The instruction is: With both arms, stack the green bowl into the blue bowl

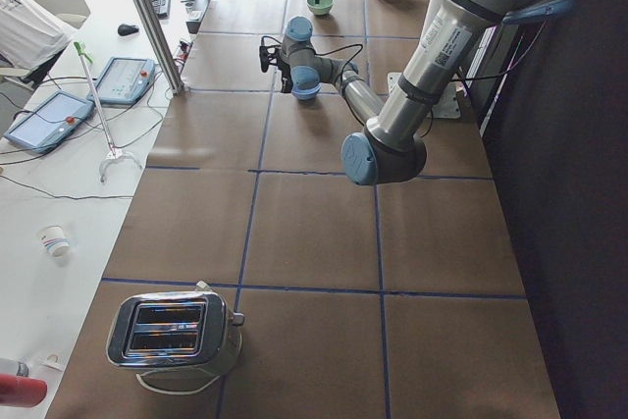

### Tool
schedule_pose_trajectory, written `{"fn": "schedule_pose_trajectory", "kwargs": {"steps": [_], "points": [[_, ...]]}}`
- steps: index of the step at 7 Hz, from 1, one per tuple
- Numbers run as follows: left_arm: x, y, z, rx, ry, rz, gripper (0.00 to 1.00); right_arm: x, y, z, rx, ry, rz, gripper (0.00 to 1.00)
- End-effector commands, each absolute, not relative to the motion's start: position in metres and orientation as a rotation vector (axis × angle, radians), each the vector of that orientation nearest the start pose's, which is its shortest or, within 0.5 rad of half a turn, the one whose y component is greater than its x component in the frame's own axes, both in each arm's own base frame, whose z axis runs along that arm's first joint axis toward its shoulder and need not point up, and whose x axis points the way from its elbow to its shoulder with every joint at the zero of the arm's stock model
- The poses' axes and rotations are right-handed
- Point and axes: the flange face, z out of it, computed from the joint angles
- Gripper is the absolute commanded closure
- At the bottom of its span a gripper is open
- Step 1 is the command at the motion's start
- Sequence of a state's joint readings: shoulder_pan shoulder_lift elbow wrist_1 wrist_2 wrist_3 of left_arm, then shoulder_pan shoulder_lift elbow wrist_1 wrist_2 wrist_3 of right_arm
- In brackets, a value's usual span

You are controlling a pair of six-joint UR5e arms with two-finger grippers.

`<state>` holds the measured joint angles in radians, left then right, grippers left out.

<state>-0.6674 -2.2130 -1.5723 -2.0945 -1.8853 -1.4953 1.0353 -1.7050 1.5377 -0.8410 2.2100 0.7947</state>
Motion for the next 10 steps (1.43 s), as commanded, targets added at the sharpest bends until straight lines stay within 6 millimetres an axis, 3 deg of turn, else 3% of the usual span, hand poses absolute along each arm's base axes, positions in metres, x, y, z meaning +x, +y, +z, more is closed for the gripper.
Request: {"fn": "schedule_pose_trajectory", "kwargs": {"steps": [1,2,3,4,5,6,7,8,9,10], "points": [[0.477,-0.515,0.212,0.169,1.184,-0.345,0.0,-0.18,-0.437,0.661,0.056,-0.824,0.062,1.0],[0.475,-0.516,0.212,0.171,1.186,-0.346,0.0,-0.182,-0.437,0.649,0.064,-0.845,0.05,1.0],[0.468,-0.519,0.207,0.182,1.195,-0.352,0.0,-0.185,-0.438,0.603,0.097,-0.914,0.021,1.0],[0.462,-0.519,0.202,0.191,1.205,-0.354,0.0,-0.188,-0.433,0.578,0.073,-0.977,0.026,1.0],[0.458,-0.519,0.198,0.197,1.213,-0.354,0.0,-0.204,-0.425,0.546,0.068,-1.042,-0.03,1.0],[0.442,-0.517,0.189,0.215,1.235,-0.359,0.0,-0.256,-0.423,0.476,-0.001,-1.129,0.039,1.0],[0.404,-0.51,0.185,0.25,1.265,-0.374,0.0,-0.327,-0.431,0.388,-0.042,-1.224,0.116,1.0],[0.364,-0.513,0.181,0.248,1.297,-0.377,0.0,-0.412,-0.409,0.314,-0.067,-1.287,0.159,1.0],[0.328,-0.522,0.173,0.234,1.327,-0.38,0.0,-0.464,-0.404,0.254,-0.028,-1.267,0.217,1.0],[0.322,-0.524,0.174,0.223,1.33,-0.383,0.0,-0.486,-0.407,0.214,-0.069,-1.216,0.266,1.0]]}}
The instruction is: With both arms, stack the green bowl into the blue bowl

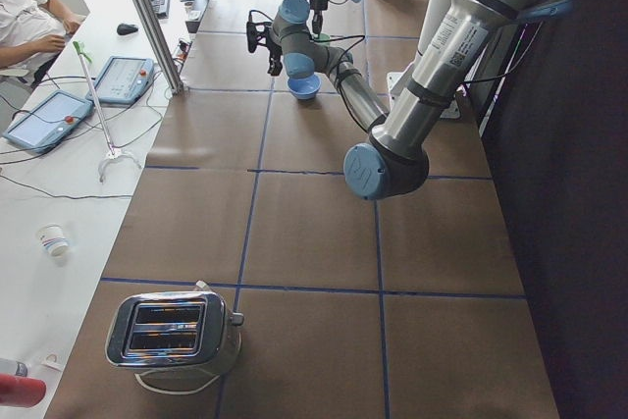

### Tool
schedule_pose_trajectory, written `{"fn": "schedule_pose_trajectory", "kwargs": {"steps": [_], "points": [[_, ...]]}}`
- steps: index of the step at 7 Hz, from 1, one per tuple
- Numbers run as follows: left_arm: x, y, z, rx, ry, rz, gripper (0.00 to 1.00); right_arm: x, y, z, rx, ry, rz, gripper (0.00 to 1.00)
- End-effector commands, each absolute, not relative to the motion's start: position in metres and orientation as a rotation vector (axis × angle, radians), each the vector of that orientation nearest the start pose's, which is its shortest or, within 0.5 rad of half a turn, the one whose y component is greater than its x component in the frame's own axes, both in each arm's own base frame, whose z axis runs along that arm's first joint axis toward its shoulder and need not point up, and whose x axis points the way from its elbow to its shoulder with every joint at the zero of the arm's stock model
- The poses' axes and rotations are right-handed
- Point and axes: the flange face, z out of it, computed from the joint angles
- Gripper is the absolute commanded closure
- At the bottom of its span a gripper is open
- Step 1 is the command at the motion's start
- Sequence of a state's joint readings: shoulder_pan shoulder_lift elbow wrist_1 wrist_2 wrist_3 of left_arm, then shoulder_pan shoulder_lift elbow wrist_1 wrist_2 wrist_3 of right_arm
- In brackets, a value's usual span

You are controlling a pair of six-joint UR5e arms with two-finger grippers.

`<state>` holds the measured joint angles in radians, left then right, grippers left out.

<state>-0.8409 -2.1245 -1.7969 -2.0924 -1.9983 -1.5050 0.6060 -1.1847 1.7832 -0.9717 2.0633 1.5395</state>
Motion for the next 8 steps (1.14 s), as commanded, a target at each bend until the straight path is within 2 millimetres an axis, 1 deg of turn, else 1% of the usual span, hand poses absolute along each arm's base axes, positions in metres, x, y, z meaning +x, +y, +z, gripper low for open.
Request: {"fn": "schedule_pose_trajectory", "kwargs": {"steps": [1,2,4,5,6,7,8], "points": [[0.323,-0.524,0.174,0.222,1.33,-0.381,0.0,-0.506,-0.41,0.212,-0.057,-1.189,0.313,1.0],[0.325,-0.523,0.175,0.219,1.329,-0.379,0.0,-0.527,-0.419,0.21,-0.009,-1.167,0.402,1.0],[0.325,-0.522,0.174,0.218,1.331,-0.379,0.0,-0.534,-0.426,0.22,0.003,-1.141,0.421,1.0],[0.326,-0.522,0.173,0.218,1.331,-0.376,0.0,-0.54,-0.43,0.231,0.005,-1.115,0.432,0.97],[0.327,-0.522,0.175,0.215,1.327,-0.378,0.0,-0.557,-0.423,0.246,0.008,-1.085,0.429,0.04],[0.328,-0.522,0.184,0.207,1.315,-0.382,0.0,-0.559,-0.414,0.247,0.015,-1.092,0.425,0.0],[0.327,-0.523,0.198,0.199,1.296,-0.388,0.0,-0.521,-0.422,0.224,0.019,-1.157,0.422,0.0]]}}
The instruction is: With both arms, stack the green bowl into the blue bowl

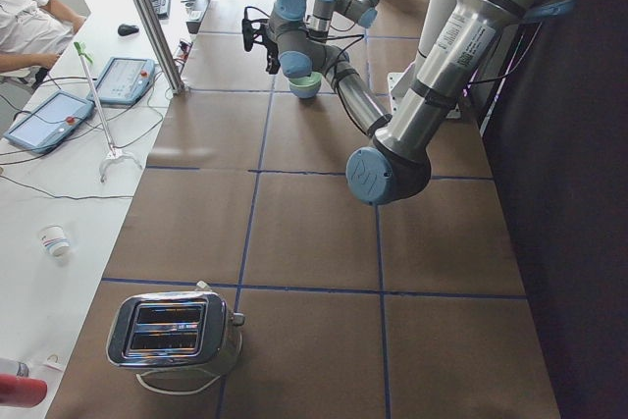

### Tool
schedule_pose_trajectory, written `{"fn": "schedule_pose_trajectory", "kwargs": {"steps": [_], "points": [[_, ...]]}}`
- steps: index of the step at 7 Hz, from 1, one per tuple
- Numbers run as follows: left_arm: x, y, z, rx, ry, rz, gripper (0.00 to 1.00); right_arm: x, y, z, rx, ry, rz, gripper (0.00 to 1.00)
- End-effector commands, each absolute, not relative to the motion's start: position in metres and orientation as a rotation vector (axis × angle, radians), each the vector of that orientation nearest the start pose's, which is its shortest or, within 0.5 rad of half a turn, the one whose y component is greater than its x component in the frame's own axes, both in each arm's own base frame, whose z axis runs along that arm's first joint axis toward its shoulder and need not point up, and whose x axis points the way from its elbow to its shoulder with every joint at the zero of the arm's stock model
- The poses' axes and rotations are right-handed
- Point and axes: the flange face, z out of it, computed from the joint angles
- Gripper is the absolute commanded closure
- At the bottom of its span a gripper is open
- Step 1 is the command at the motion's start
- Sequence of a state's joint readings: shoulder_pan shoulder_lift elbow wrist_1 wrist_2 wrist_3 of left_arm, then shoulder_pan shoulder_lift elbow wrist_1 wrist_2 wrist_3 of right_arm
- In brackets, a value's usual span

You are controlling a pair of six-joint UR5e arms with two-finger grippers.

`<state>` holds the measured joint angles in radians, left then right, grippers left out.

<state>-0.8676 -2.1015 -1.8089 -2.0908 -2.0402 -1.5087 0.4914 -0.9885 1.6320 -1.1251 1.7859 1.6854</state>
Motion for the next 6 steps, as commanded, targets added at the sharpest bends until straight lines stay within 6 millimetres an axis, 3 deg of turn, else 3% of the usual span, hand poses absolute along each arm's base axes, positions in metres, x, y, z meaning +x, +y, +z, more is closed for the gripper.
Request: {"fn": "schedule_pose_trajectory", "kwargs": {"steps": [1,2,3,5,6], "points": [[0.323,-0.521,0.222,0.183,1.265,-0.398,0.0,-0.44,-0.45,0.25,-0.074,-1.172,0.422,0.0],[0.316,-0.517,0.254,0.181,1.221,-0.387,0.0,-0.361,-0.481,0.271,-0.116,-1.185,0.429,0.0],[0.304,-0.51,0.287,0.229,1.158,-0.286,0.0,-0.293,-0.499,0.302,-0.118,-1.176,0.444,0.0],[0.228,-0.509,0.375,0.224,1.072,-0.131,0.0,-0.142,-0.516,0.406,0.021,-1.11,0.335,0.0],[0.178,-0.506,0.425,0.254,1.015,-0.045,0.0,-0.085,-0.52,0.463,0.121,-1.041,0.254,0.0]]}}
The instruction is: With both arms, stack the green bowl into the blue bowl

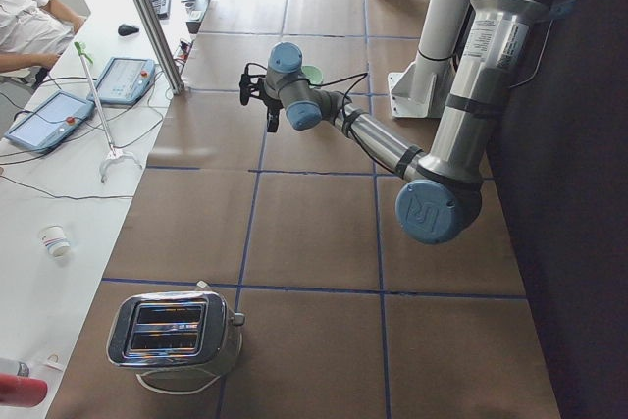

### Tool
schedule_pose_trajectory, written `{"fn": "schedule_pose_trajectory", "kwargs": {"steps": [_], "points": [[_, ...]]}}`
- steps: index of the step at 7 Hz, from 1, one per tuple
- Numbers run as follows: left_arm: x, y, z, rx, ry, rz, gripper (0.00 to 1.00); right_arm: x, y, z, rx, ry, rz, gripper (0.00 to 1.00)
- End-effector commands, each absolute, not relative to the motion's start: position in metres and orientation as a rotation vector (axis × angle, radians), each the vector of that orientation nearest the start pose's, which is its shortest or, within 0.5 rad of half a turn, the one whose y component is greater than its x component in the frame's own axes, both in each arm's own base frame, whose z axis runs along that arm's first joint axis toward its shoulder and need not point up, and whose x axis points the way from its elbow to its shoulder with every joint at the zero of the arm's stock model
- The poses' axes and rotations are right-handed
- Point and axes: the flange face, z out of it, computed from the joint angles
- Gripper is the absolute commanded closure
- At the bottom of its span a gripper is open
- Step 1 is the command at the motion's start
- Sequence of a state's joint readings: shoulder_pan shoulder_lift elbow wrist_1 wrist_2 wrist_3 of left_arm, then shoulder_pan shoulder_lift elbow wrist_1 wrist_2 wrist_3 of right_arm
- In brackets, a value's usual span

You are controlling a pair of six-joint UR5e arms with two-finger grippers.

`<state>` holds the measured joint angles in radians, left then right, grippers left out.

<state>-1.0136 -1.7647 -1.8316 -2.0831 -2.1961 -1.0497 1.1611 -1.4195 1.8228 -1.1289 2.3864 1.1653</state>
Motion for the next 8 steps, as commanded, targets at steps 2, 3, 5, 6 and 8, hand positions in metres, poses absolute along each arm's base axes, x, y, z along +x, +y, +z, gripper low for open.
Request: {"fn": "schedule_pose_trajectory", "kwargs": {"steps": [2,3,5,6,8], "points": [[0.095,-0.491,0.53,0.329,0.84,0.17,0.0,-0.01,-0.525,0.565,0.226,-0.902,0.051,0.0],[0.056,-0.496,0.561,0.336,0.769,0.259,0.0,0.021,-0.525,0.598,0.234,-0.83,-0.043,0.0],[-0.017,-0.495,0.59,0.23,0.698,0.29,0.0,0.056,-0.519,0.621,0.169,-0.754,-0.165,0.0],[-0.034,-0.489,0.599,0.164,0.702,0.254,0.0,0.062,-0.517,0.622,0.132,-0.753,-0.191,0.0],[-0.052,-0.47,0.597,0.093,0.737,0.241,0.0,0.067,-0.511,0.619,0.082,-0.776,-0.158,0.0]]}}
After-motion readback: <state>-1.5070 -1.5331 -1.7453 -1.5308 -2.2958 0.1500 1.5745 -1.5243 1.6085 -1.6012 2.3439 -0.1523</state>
